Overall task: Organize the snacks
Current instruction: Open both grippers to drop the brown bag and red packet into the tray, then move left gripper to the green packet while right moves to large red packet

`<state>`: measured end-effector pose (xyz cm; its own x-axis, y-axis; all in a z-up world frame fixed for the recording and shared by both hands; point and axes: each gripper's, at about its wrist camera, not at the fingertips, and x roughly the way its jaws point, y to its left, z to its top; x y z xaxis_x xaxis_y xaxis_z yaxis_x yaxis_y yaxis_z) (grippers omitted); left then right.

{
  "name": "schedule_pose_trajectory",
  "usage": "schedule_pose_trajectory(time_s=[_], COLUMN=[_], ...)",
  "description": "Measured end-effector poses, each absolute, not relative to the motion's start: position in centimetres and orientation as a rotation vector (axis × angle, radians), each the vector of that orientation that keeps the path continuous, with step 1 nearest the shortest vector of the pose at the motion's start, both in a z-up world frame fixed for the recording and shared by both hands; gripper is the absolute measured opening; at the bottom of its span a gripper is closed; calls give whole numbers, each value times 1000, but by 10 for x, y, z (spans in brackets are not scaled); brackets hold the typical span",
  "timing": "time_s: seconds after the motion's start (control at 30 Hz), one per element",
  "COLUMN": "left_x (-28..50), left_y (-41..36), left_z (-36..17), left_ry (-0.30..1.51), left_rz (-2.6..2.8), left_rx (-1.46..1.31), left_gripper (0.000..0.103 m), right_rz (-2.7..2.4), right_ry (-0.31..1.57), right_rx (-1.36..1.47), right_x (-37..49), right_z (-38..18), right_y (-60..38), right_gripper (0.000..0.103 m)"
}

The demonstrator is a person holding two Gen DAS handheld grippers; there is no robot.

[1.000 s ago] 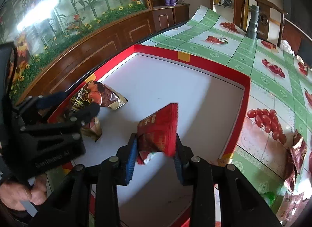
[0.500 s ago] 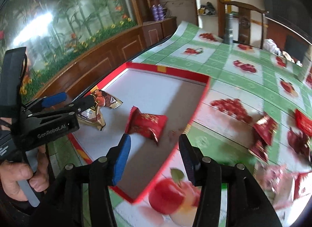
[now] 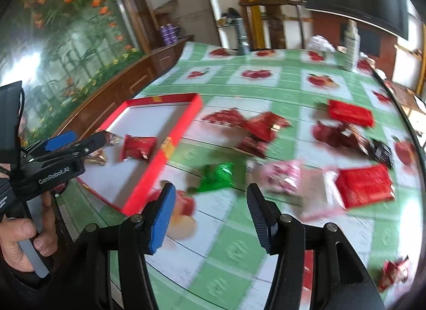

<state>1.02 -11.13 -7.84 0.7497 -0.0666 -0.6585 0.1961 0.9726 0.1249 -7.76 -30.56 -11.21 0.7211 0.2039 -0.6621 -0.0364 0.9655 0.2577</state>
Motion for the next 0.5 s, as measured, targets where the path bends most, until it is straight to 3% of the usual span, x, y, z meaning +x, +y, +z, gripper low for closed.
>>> schedule_pose_trajectory(time_s=[0.5], left_x=[-16], left_y=[-157], left_z=[-73], left_ry=[691], left_rz=[-217], left_rx=[256], left_gripper=[84], right_rz=[30], right_ry=[729], right_rx=[299], right_x=[-126], right_z=[-118], right_y=[-362], right_gripper=[55])
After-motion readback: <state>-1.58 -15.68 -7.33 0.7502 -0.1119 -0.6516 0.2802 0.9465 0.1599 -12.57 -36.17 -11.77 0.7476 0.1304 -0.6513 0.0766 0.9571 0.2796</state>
